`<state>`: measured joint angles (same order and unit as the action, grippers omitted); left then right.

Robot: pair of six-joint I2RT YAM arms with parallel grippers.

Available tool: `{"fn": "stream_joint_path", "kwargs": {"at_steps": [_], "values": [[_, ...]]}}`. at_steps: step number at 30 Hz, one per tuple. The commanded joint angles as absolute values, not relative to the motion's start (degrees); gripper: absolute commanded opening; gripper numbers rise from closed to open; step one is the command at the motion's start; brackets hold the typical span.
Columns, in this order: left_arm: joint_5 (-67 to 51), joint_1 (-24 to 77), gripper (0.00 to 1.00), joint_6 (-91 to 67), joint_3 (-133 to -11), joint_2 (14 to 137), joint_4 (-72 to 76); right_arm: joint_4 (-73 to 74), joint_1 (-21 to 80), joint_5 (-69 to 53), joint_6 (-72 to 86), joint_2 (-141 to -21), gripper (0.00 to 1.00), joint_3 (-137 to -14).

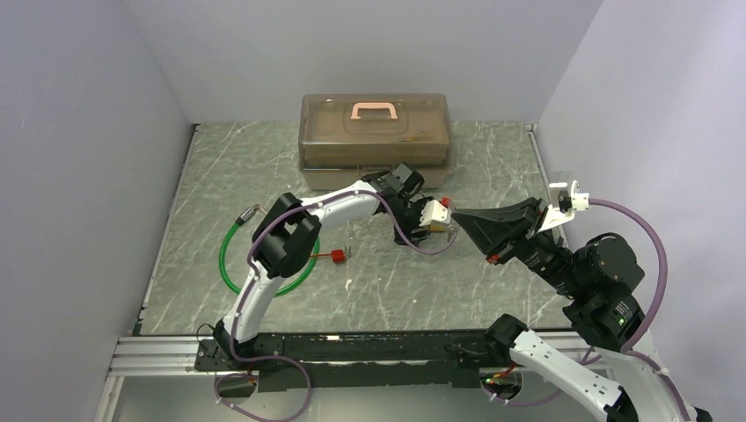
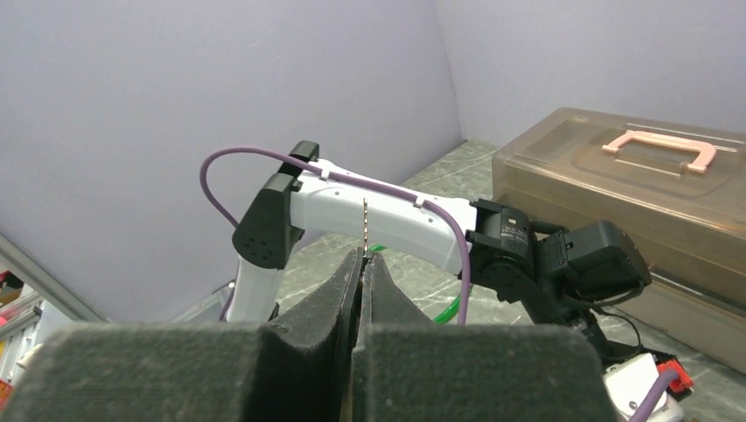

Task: Unlock with the key
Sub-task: Move the lock to the center of the board.

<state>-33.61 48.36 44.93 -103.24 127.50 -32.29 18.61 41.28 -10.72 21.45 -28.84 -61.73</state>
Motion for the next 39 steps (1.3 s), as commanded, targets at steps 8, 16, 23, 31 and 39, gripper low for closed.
{"fn": "stream_joint_path", "kwargs": {"at_steps": [8,16,23,31,39], "values": [[-23.2,48.8,0.65,37.0,-112.9,135.2,-33.3,16.5,41.2,-10.2,21.3,-30.2,0.00,-64.4],[-20.1,50.1,0.48,37.7,-109.4,134.6,-34.7,16.3,41.2,-11.1,21.0,-31.1,0.00,-65.2],[-17.0,51.8,0.31,37.7,-102.3,130.0,-35.4,16.6,41.3,-11.8,20.8,-31.7,0.00,-65.7],[-11.5,53.8,0.26,37.6,-89.9,122.1,-40.7,15.9,41.3,-13.5,21.7,-32.5,0.00,-65.5],[-15.2,53.4,0.20,38.5,-74.8,110.2,-48.8,14.3,41.3,-15.4,23.4,-33.4,0.00,-64.1]]}}
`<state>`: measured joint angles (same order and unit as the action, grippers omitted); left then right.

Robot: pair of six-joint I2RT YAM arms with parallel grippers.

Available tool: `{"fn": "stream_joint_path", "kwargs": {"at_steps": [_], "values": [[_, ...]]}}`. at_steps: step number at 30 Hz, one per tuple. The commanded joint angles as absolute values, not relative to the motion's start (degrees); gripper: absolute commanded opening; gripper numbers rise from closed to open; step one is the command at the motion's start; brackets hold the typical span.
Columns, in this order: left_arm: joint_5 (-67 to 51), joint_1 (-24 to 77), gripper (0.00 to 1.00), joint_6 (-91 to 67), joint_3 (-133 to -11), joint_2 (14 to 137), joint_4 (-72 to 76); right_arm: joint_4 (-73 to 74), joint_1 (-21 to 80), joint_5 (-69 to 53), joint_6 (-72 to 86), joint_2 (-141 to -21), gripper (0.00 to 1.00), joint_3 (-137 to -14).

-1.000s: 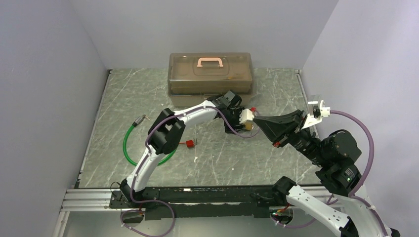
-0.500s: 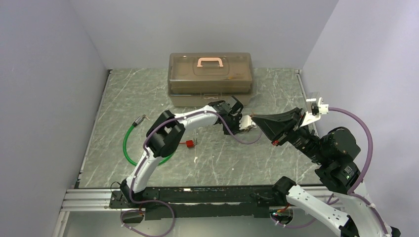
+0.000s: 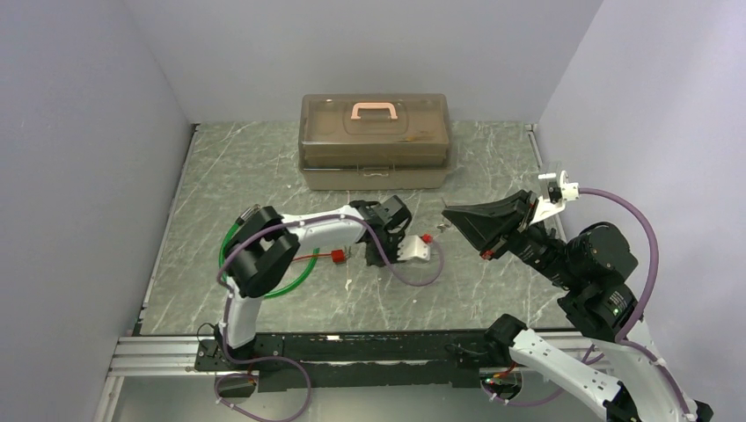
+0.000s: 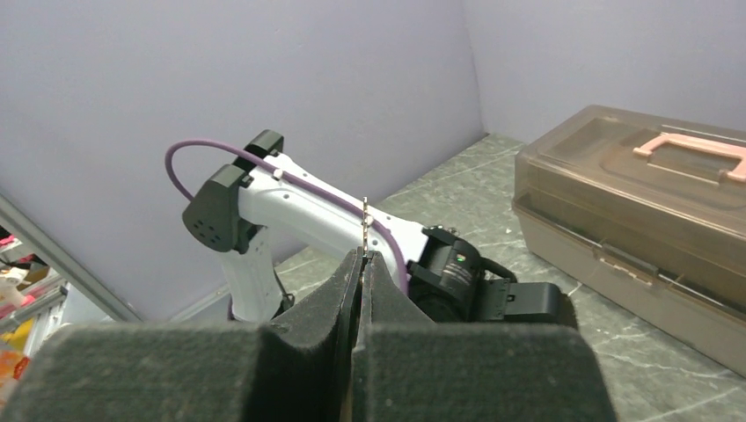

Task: Unlock with the key
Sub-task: Move the lock to the center of the board.

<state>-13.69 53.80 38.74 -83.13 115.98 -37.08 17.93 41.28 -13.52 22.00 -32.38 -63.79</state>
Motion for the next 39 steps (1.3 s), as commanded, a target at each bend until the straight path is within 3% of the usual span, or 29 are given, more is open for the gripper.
{"fn": "stream_joint_path", "kwargs": {"at_steps": [1,6,11,21,31,39], "values": [[-15.5,53.3,0.21,37.9,-72.0,108.0,-48.6,13.9,41.2,-15.7,23.5,-33.6,0.00,-63.8],[-15.9,53.2,0.31,35.9,-61.8,99.3,-47.2,12.5,41.2,-16.7,24.2,-34.5,0.00,-63.0],[-15.8,52.6,0.97,32.7,-64.1,94.1,-44.8,11.5,41.2,-17.2,24.8,-35.0,0.00,-62.7],[-23.4,47.4,0.99,18.0,-69.9,96.2,-39.2,12.6,41.2,-16.9,23.8,-35.0,0.00,-62.8],[-31.2,46.5,0.99,28.4,-64.5,97.1,-31.1,13.7,41.3,-16.3,22.2,-35.4,0.00,-63.3],[-26.1,46.5,0.99,29.9,-65.3,102.7,-30.5,13.6,41.2,-16.4,22.0,-35.7,0.00,-64.2]]}}
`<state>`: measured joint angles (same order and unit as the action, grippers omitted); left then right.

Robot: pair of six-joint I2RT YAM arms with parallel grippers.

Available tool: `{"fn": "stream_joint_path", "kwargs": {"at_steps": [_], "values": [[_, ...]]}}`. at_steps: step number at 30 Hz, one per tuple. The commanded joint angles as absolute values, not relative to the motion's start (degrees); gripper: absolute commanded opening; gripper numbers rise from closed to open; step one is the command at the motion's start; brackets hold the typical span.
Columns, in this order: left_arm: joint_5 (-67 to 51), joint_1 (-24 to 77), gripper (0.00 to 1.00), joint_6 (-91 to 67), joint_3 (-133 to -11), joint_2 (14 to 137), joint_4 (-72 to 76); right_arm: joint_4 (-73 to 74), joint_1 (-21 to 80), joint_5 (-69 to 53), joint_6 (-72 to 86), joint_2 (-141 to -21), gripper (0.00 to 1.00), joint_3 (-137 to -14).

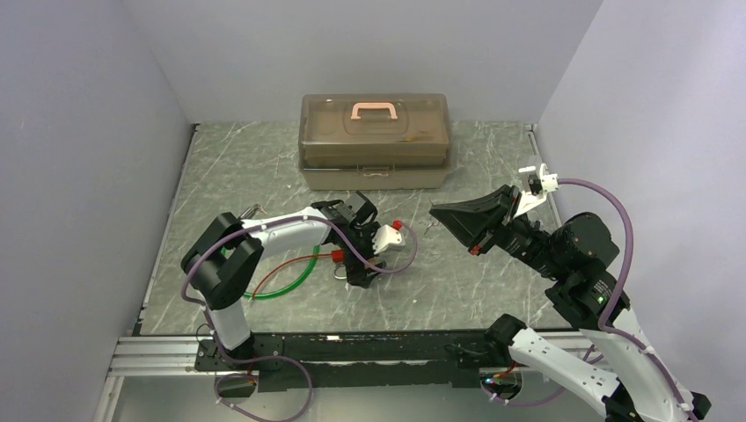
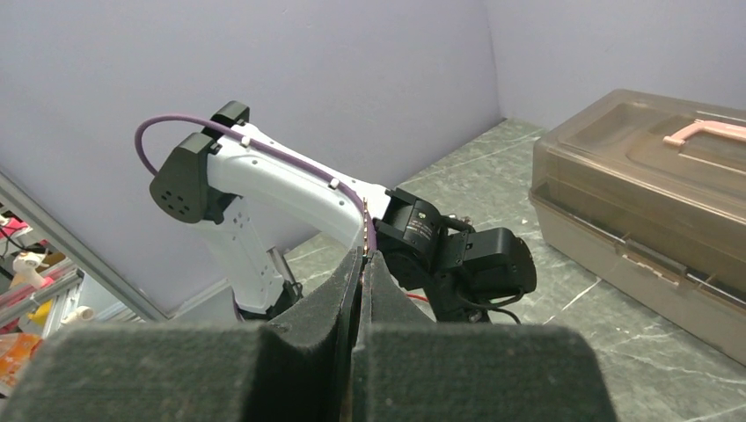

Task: Unlock with the key
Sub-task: Move the lock to the center of the board, then pick up the lock from the center of the board.

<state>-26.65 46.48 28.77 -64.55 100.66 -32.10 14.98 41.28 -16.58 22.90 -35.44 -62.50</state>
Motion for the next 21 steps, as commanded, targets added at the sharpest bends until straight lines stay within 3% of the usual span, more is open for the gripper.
{"fn": "stream_joint_path", "kwargs": {"at_steps": [1,18,21], "values": [[-25.8,46.5,0.99,29.8,-65.1,103.2,-30.5,13.8,41.2,-16.2,21.9,-35.8,0.00,-64.5],[-24.6,48.4,0.99,31.3,-61.0,100.5,-27.6,14.3,41.2,-16.9,21.4,-36.6,0.00,-65.8],[-24.9,49.1,0.89,30.4,-60.8,100.6,-27.7,14.7,41.2,-16.8,21.1,-36.5,0.00,-66.2]]}}
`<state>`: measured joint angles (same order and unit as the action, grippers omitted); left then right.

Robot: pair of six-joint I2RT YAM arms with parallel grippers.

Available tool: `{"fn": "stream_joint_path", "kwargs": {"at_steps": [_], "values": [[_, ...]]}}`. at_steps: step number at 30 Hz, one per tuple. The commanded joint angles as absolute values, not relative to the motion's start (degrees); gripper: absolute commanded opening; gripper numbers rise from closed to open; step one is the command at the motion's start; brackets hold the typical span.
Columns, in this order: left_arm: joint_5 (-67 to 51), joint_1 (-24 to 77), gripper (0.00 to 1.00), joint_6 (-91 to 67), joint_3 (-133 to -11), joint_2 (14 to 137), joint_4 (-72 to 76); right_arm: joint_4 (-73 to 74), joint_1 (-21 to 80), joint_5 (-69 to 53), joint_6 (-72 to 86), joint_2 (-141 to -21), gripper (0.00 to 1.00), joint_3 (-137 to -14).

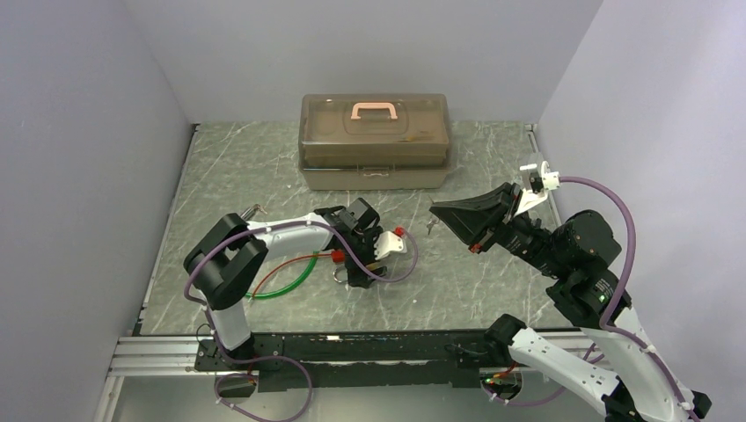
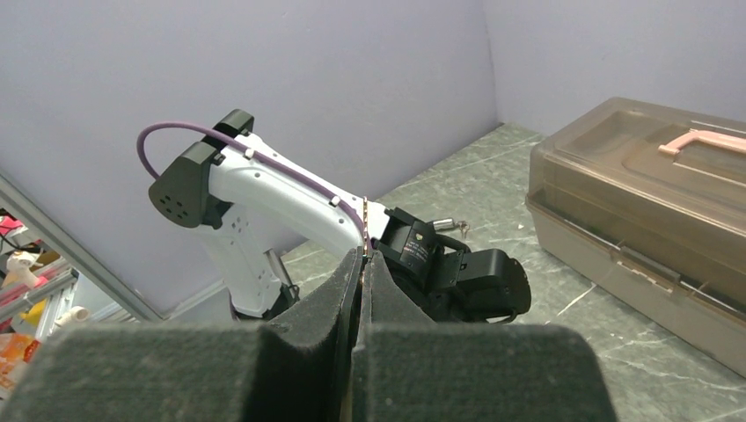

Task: Unlock with the key
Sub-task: Pick up the lock from the center of the board.

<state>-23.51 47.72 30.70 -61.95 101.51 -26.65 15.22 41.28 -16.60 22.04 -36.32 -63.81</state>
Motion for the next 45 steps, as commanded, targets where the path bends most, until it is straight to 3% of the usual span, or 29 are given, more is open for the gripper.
{"fn": "stream_joint_path", "kwargs": {"at_steps": [1,9,11,18,25,27,33,38,43,45], "values": [[-25.2,49.4,0.85,30.0,-61.1,101.1,-28.4,14.7,41.2,-16.7,20.9,-36.5,0.00,-66.1],[-25.7,52.3,0.52,27.6,-59.8,101.9,-27.5,16.2,41.3,-16.4,19.5,-37.0,0.00,-68.5],[-26.5,53.7,0.49,28.1,-58.9,101.6,-27.6,16.2,41.2,-16.3,19.1,-37.0,0.00,-68.9],[-25.4,57.1,0.63,31.9,-59.3,101.4,-31.9,16.9,41.2,-15.5,18.4,-36.5,0.00,-69.5],[-28.0,58.2,0.91,36.3,-61.1,103.9,-38.8,16.5,41.2,-15.4,18.7,-36.5,0.00,-69.2],[-27.3,58.4,0.90,37.4,-61.5,104.9,-39.8,16.3,41.2,-15.5,18.9,-36.5,0.00,-69.4],[-20.1,59.9,0.67,36.0,-60.6,105.1,-36.7,16.5,41.2,-15.3,19.1,-36.4,0.00,-70.3],[-9.9,64.1,0.62,37.2,-56.8,103.2,-32.5,17.3,41.2,-15.0,18.5,-36.8,0.00,-71.5],[-9.4,65.1,0.70,38.2,-56.0,102.3,-31.8,17.5,41.2,-14.8,17.7,-37.2,0.00,-72.8],[-10.0,65.2,0.66,39.5,-55.1,102.3,-31.7,17.6,41.2,-14.6,17.5,-37.2,0.00,-73.2]]}}
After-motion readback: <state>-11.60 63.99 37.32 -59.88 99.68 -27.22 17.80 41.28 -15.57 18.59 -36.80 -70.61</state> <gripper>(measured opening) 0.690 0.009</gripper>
